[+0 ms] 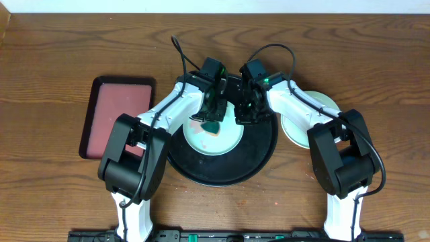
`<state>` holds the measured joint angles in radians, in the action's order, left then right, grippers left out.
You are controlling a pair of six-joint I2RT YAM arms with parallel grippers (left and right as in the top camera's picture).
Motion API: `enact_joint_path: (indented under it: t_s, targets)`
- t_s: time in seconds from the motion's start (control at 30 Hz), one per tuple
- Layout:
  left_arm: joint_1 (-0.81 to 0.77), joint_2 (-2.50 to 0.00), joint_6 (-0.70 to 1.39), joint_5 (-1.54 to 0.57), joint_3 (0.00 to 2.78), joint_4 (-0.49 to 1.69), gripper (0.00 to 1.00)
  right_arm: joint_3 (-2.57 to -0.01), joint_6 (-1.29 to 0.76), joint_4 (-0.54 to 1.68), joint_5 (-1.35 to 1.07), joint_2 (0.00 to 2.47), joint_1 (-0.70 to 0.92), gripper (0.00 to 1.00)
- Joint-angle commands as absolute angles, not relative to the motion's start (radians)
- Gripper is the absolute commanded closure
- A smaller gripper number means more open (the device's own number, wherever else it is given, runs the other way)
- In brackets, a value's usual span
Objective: Clean dirty plates on tray and stack at the side
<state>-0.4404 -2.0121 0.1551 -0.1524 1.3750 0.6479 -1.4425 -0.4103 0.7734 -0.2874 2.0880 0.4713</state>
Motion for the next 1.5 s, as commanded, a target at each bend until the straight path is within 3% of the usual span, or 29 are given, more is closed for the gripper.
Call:
enact_joint_path:
  t_s: [0.0,0.87,1.1,1.47]
  targets:
    - [-0.434,-1.999,0.262,0.157,1.390,0.680,0.93,-1.436,-0.422,0.774,-0.270,2.112,0.471,0.99]
    - [-0.363,-1.763,0.286,0.157,1.481,0.883,0.93,-1.441,-0.370,0.759,-0.255,2.064,0.471,0.99]
    - [-0.363,-1.766,0.287,0.158,1.477,0.880,0.92,-1.441,-0.342,0.770,-0.100,1.941,0.484,0.99]
    - [-0.363,-1.766,0.287,0.158,1.477,0.879,0.92,-1.441,-0.343,0.831,0.384,1.733,0.597,0.99]
